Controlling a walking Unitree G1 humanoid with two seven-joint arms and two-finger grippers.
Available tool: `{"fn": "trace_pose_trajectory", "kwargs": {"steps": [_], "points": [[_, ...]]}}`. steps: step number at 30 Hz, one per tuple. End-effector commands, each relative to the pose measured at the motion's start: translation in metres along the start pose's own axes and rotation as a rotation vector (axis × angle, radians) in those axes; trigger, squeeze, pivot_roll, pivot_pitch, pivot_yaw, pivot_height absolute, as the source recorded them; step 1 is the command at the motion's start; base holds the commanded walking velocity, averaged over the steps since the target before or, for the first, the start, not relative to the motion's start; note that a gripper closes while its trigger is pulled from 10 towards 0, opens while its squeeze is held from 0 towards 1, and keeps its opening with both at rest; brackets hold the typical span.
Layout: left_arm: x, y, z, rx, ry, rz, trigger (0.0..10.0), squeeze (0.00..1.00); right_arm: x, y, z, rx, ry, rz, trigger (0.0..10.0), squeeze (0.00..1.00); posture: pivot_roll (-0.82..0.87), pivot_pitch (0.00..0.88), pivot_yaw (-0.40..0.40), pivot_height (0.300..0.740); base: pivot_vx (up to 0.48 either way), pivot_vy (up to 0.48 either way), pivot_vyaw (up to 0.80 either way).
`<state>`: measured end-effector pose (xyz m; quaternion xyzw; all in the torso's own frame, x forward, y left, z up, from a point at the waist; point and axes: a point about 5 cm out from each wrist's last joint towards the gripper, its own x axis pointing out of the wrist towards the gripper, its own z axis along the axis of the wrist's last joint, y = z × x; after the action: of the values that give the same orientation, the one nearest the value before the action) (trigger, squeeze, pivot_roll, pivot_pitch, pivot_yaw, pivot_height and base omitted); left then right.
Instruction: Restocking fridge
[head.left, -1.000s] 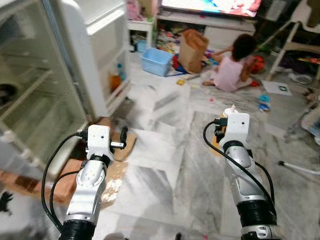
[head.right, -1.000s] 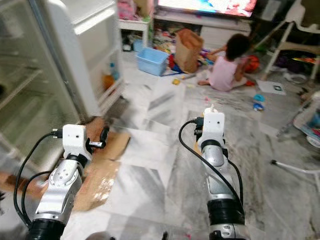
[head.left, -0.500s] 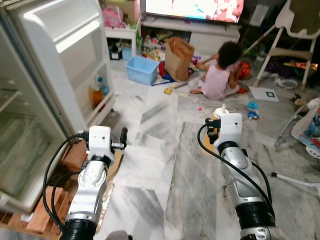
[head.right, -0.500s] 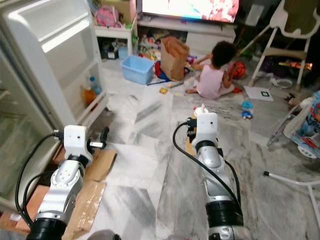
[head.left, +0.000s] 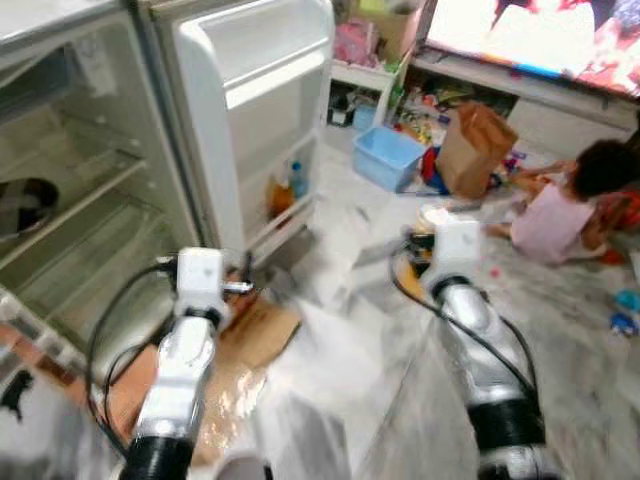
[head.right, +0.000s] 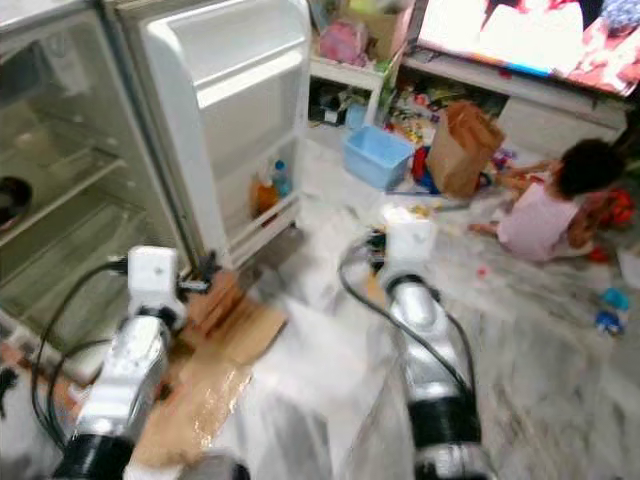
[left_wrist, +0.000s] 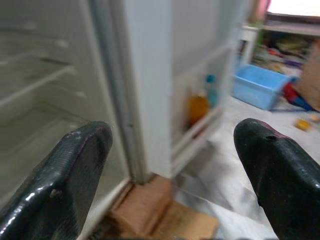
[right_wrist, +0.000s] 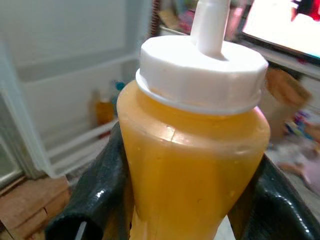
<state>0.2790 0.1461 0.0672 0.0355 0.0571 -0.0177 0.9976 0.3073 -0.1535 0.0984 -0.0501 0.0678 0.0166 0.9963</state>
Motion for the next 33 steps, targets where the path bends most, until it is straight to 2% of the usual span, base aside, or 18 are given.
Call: {"fn": "trace_pose_trajectory", "kwargs": {"steps": [1, 5, 10, 23, 33], "points": [[0.002, -0.009, 0.005, 0.015, -0.02, -0.02, 10.0, 0.0, -0.001, -0.012, 0.002, -0.003, -0.013, -0.033, 10.0, 0.0, 0.04, 0.0, -0.046, 0.74, 0.454, 0.0, 0.51], [0.003, -0.008, 0.004, 0.018, -0.015, -0.013, 10.0, 0.0, 0.0, -0.011, 0.002, 0.002, -0.01, -0.026, 10.0, 0.0, 0.04, 0.0, -0.046, 0.74, 0.443, 0.0, 0.23], [0.004, -0.005, 0.002, 0.021, 0.001, 0.016, 10.0, 0.0, 0.0, -0.008, -0.001, 0.021, 0.007, 0.0, 10.0, 0.0, 0.04, 0.0, -0.046, 0.74, 0.346, -0.322, 0.0], [0.003, -0.006, -0.001, 0.036, 0.008, 0.033, 10.0, 0.0, -0.001, -0.004, -0.002, 0.02, 0.008, 0.03, 10.0, 0.0, 0.04, 0.0, -0.047, 0.74, 0.0, -0.449, 0.0], [0.003, 0.001, -0.003, 0.077, 0.011, 0.078, 10.0, 0.0, 0.0, -0.002, 0.0, 0.051, 0.0, 0.064, 10.0, 0.0, 0.04, 0.0, -0.05, 0.74, 0.0, -0.45, 0.0]]}}
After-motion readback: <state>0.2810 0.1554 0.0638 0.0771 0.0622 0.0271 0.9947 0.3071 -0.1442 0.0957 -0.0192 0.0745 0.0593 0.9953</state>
